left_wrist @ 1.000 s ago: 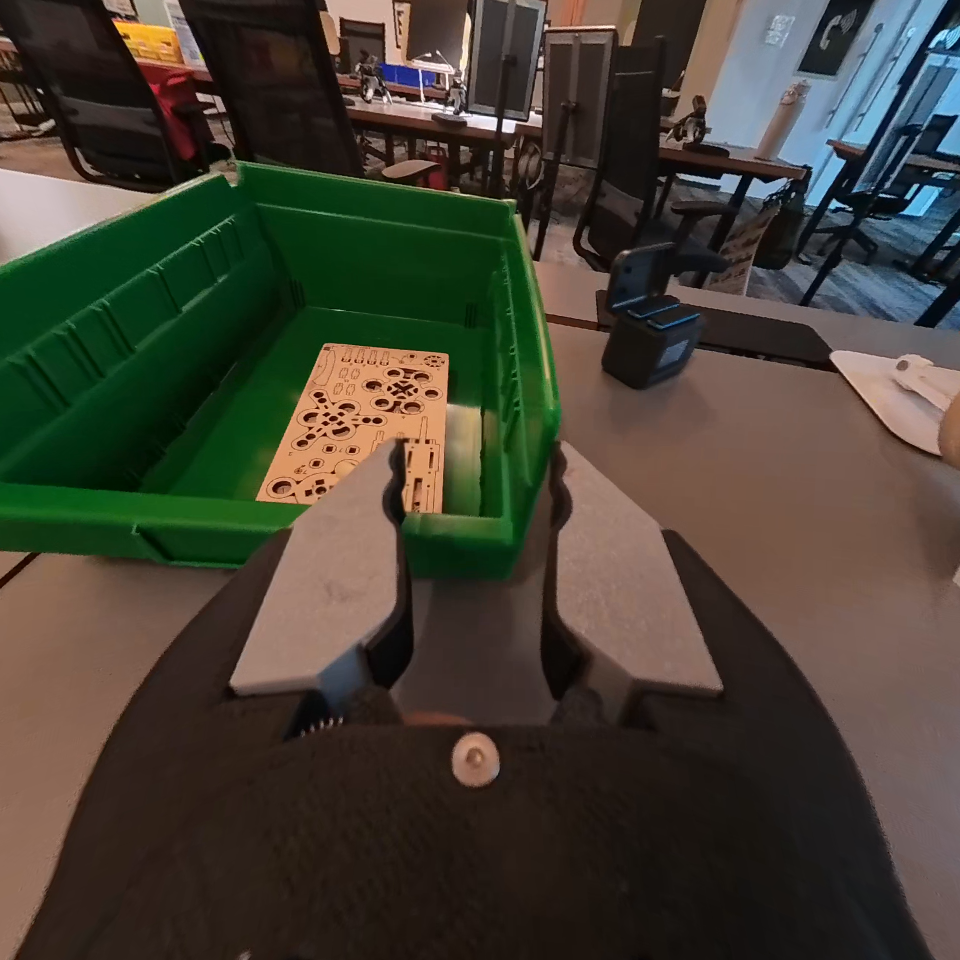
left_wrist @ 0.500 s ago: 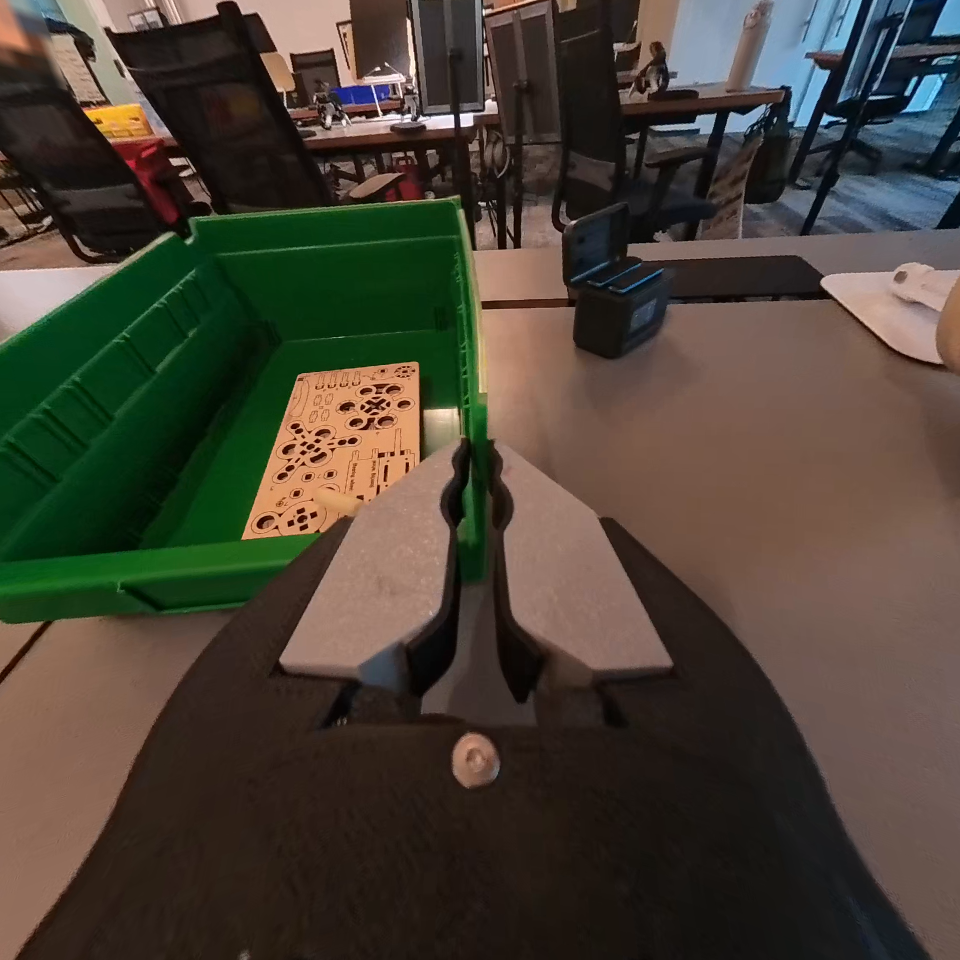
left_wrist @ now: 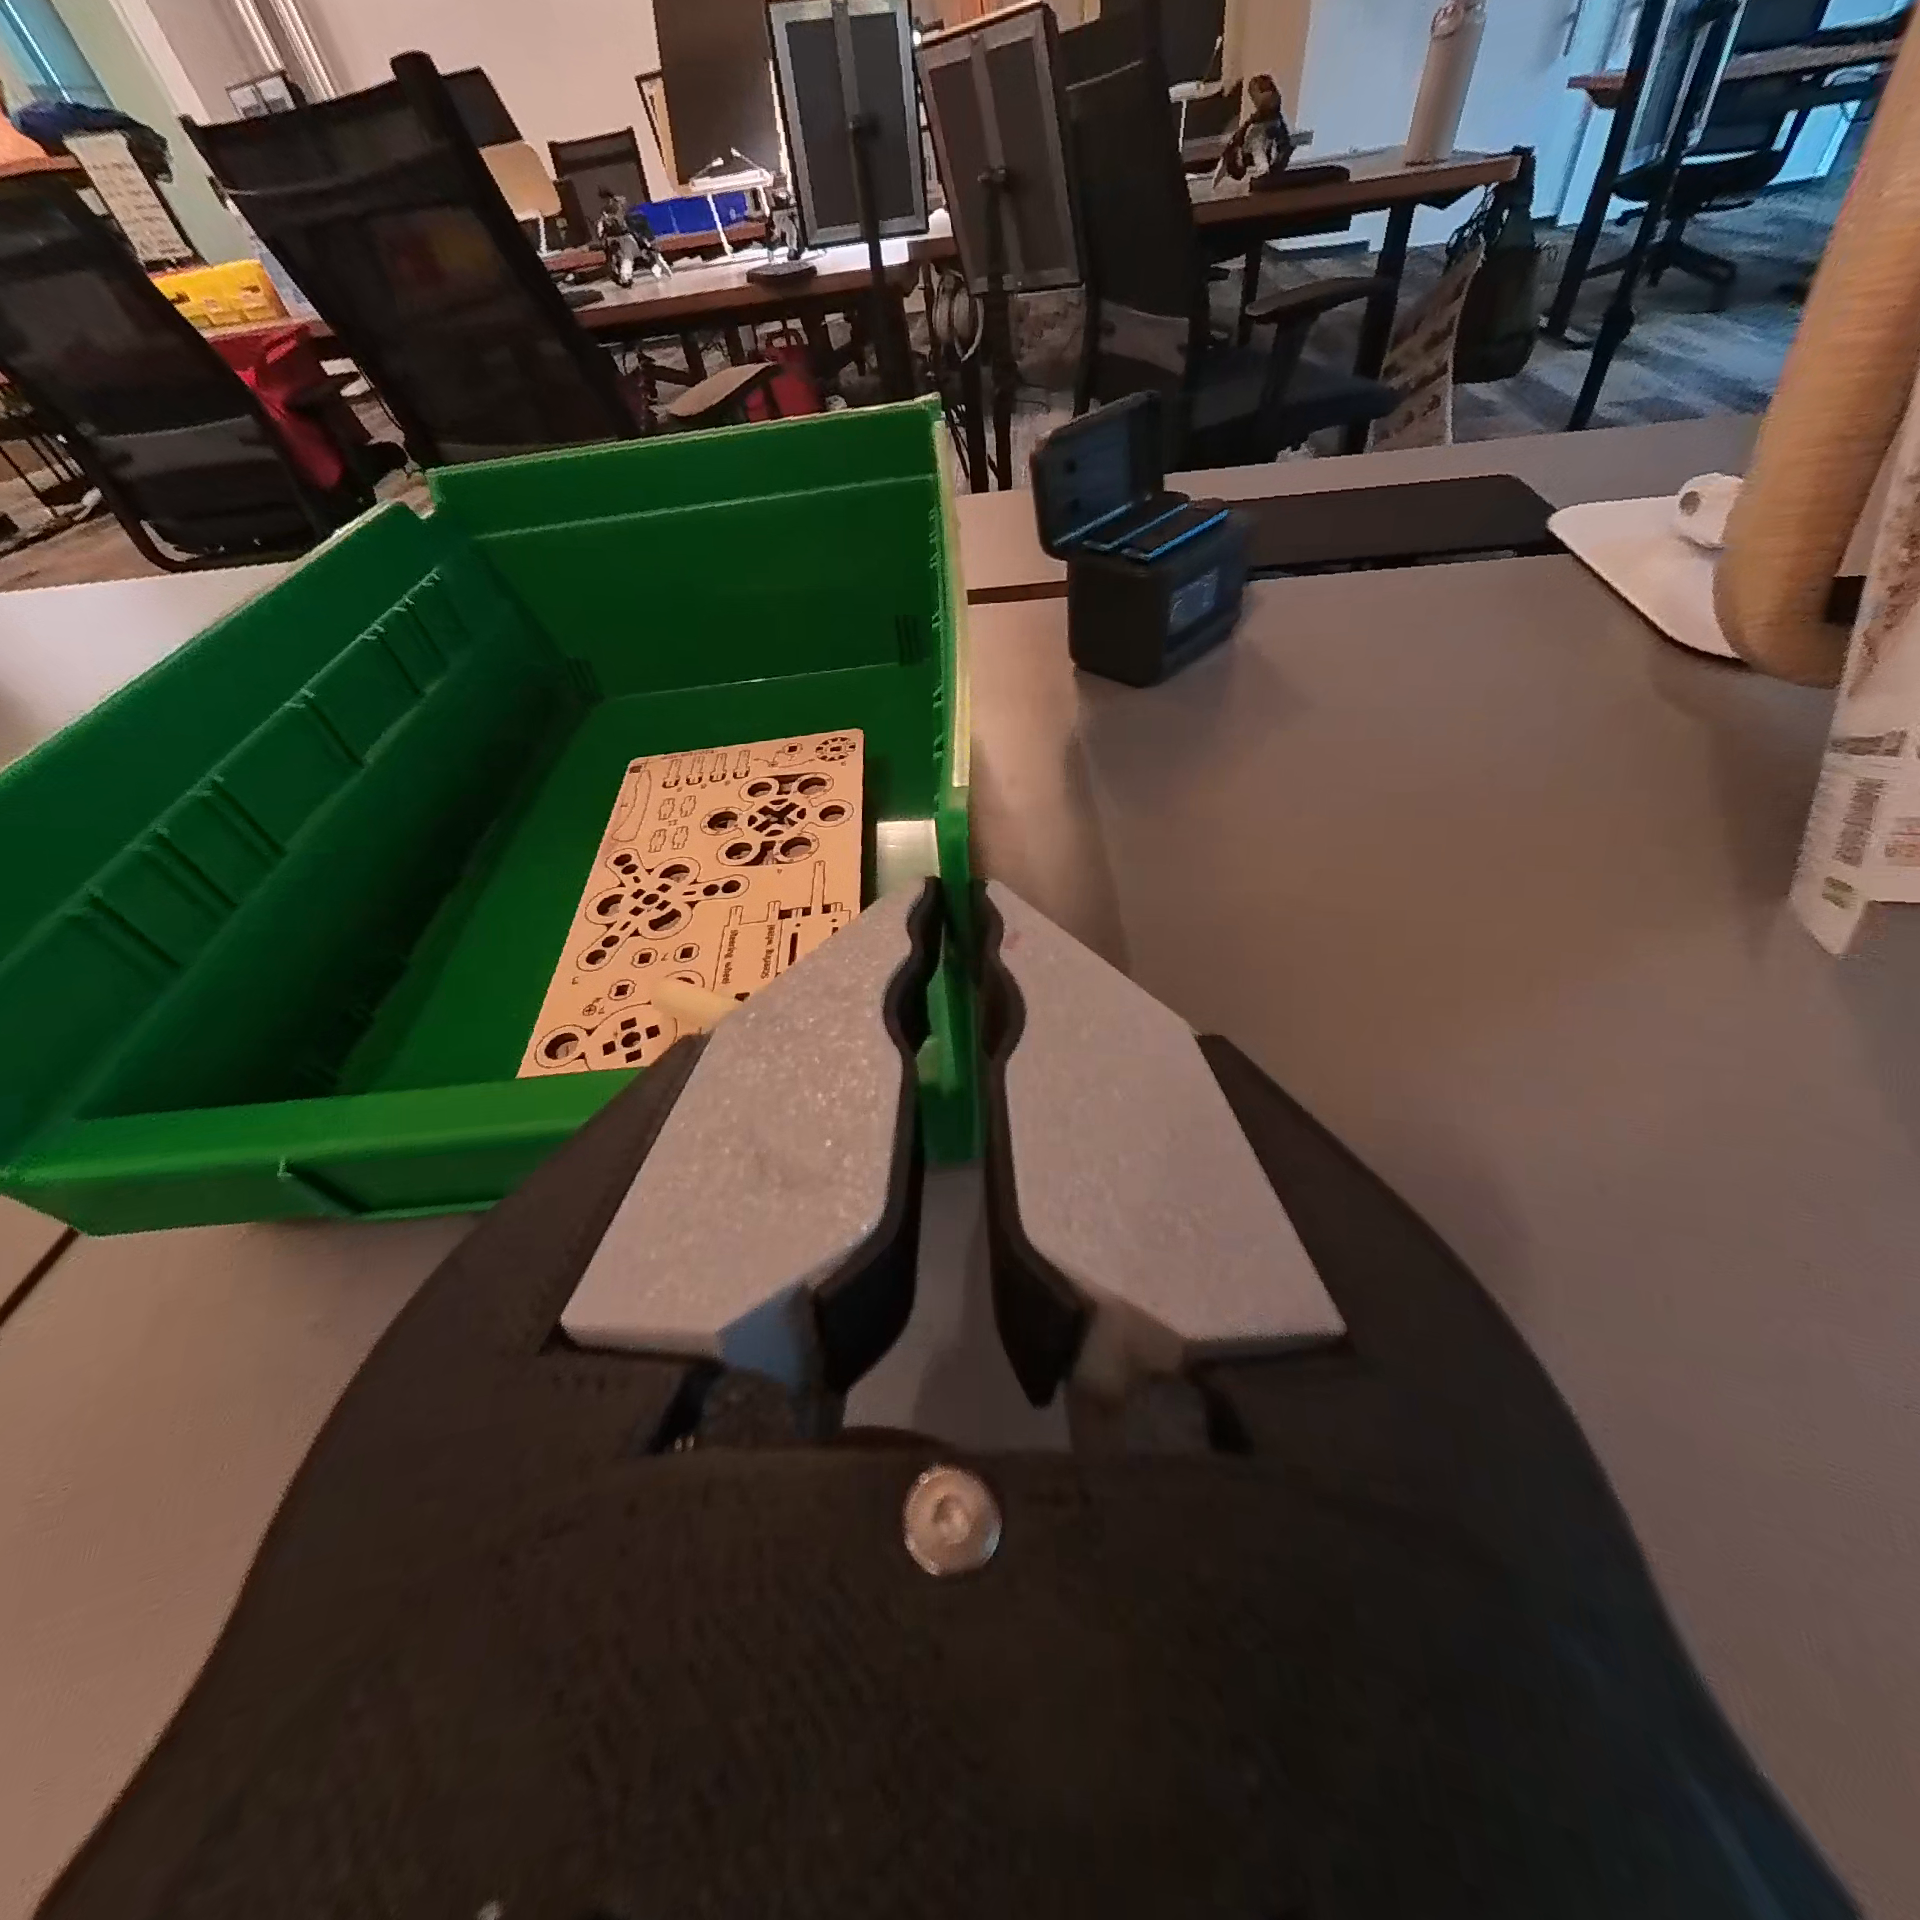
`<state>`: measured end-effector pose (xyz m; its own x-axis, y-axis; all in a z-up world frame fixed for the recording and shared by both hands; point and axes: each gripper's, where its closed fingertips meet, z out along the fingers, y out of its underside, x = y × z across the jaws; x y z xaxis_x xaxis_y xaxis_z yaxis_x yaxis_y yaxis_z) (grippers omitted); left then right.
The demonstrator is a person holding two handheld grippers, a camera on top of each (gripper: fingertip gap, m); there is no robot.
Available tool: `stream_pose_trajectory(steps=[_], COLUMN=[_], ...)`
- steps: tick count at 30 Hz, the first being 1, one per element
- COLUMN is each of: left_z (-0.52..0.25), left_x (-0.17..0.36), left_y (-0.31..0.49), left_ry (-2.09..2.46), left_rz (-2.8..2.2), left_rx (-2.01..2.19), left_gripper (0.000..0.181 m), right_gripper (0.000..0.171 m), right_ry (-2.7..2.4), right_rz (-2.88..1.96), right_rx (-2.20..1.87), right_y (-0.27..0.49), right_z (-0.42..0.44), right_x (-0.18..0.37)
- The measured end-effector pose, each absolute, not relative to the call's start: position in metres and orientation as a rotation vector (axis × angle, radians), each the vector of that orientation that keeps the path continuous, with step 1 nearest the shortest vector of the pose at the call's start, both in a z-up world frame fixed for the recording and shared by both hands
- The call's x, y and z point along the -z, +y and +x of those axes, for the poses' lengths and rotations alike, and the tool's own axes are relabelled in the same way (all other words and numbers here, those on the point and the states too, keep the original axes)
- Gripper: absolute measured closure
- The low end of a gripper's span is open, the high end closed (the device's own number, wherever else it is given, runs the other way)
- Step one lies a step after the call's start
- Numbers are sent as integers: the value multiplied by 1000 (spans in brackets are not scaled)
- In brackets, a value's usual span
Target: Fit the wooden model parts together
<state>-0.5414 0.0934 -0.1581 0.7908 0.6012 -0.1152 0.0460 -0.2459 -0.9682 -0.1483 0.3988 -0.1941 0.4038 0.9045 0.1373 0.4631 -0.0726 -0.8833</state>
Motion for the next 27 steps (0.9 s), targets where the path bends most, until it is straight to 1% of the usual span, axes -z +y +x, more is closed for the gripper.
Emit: stream_pose_trajectory(steps=[27], left_z=[-488], left_x=[158], left_y=[72], left_ry=[-563], left_rz=[-1745], left_rx=[-596], left_gripper=[181], right_gripper=[116], right_ry=[-1188], right_rz=[-1699], right_rx=[-587], right_y=[398], right_z=[-146], right_x=[192])
